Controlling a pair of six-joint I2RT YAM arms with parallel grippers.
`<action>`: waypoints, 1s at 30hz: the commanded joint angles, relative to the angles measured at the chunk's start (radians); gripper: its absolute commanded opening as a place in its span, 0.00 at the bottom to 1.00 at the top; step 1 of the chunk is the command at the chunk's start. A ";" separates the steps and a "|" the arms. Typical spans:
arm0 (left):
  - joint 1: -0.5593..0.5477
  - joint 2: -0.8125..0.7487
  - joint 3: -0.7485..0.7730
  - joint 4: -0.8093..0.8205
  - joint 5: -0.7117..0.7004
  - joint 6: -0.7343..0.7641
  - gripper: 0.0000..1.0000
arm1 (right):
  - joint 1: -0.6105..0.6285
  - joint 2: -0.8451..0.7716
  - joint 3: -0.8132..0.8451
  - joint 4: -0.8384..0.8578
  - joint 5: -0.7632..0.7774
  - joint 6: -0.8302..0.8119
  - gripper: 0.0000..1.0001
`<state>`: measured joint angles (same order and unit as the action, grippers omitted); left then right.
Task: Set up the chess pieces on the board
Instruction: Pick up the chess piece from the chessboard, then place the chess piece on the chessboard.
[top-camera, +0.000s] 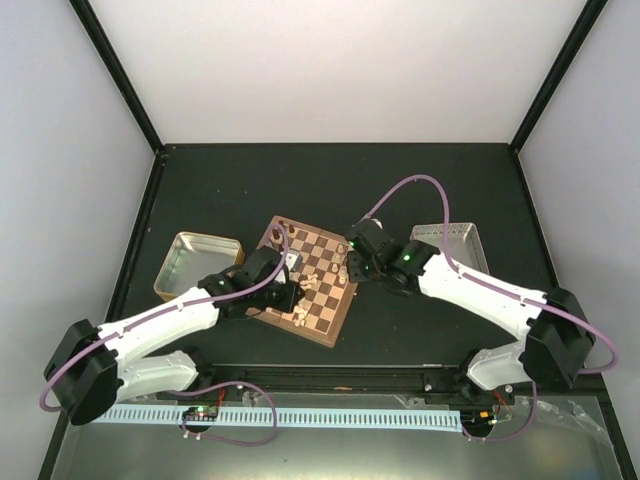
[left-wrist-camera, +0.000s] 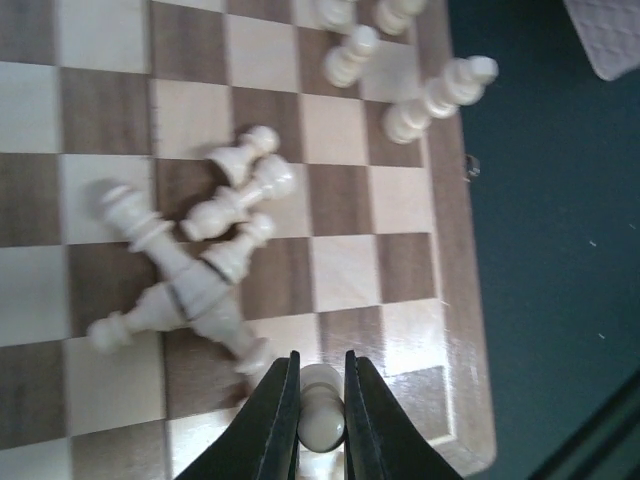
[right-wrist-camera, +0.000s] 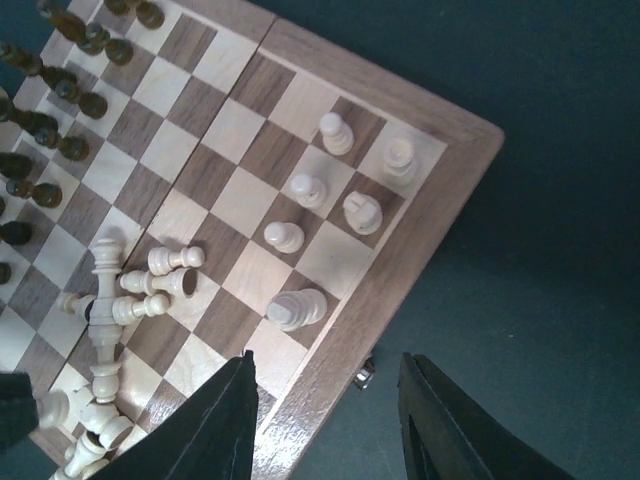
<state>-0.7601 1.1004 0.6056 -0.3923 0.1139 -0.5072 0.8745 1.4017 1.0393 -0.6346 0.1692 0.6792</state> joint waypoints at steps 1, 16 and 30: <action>-0.044 0.048 0.064 0.068 0.075 0.033 0.08 | -0.006 -0.070 -0.041 0.029 0.115 0.067 0.40; -0.211 0.417 0.291 0.055 -0.181 0.001 0.08 | -0.128 -0.251 -0.245 0.059 0.159 0.198 0.41; -0.226 0.458 0.336 0.015 -0.377 -0.015 0.08 | -0.139 -0.260 -0.274 0.080 0.130 0.194 0.41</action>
<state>-0.9840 1.5532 0.8837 -0.3557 -0.1448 -0.5137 0.7441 1.1618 0.7738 -0.5831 0.2932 0.8558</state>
